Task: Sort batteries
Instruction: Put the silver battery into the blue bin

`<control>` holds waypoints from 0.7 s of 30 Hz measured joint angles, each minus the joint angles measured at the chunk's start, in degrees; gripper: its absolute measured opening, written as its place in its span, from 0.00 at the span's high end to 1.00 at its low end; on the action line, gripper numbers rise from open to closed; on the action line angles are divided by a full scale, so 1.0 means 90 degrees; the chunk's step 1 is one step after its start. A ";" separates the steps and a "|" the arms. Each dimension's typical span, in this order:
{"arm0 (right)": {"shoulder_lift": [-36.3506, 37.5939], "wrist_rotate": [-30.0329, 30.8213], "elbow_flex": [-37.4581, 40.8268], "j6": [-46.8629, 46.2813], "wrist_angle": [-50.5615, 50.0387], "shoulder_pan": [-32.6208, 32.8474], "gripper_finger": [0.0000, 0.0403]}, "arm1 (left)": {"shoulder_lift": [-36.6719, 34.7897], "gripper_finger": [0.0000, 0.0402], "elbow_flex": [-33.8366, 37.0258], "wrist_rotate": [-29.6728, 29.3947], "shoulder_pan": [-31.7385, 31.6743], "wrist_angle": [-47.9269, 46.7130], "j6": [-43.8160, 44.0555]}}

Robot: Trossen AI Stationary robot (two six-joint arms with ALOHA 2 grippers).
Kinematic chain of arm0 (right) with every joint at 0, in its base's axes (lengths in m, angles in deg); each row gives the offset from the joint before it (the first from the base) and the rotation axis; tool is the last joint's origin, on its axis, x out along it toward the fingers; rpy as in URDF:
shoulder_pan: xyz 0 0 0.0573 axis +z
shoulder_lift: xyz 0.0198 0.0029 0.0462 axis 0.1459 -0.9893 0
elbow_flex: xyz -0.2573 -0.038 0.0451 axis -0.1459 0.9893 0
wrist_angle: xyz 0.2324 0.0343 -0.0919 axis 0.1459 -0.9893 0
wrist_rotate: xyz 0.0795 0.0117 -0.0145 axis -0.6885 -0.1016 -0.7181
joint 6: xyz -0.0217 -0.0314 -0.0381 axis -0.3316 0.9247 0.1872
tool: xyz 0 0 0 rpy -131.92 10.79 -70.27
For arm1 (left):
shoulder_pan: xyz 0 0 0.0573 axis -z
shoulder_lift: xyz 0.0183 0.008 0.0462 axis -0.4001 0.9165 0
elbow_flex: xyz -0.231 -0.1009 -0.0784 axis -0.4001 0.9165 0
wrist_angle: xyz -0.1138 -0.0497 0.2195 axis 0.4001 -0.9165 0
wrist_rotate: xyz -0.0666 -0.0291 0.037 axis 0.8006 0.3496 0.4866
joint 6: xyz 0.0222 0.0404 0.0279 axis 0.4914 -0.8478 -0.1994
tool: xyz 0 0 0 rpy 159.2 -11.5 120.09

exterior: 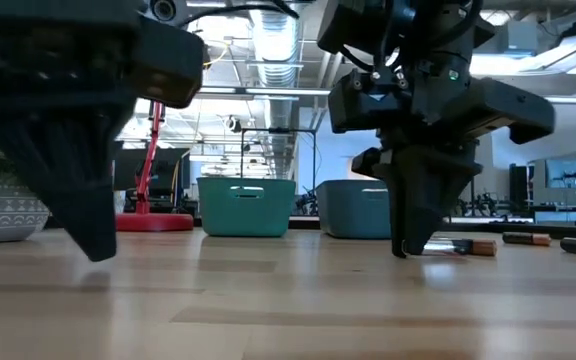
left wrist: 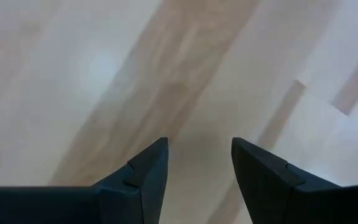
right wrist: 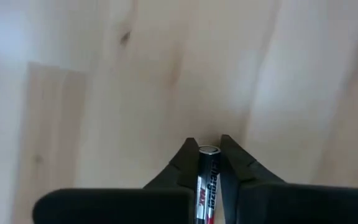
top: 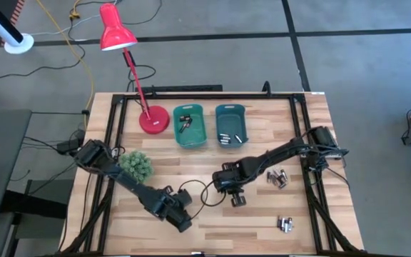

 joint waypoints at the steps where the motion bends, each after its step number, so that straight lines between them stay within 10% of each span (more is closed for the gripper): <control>1: 0.0047 0.0049 0.0000 0.0042 0.0006 -0.0025 0.90 | 0.0000 0.57 0.0000 0.0000 -0.0024 -0.0044 0.0000; 14: 0.0813 0.0088 -0.0810 0.0136 -0.0555 -0.0768 0.91 | 0.0000 0.57 0.0000 -0.0168 -0.0587 -0.0925 0.0424; 21: 0.1210 0.0212 -0.1663 -0.0292 -0.1018 -0.1846 0.92 | 0.0000 0.57 0.0000 -0.1220 -0.1138 -0.0860 -0.0925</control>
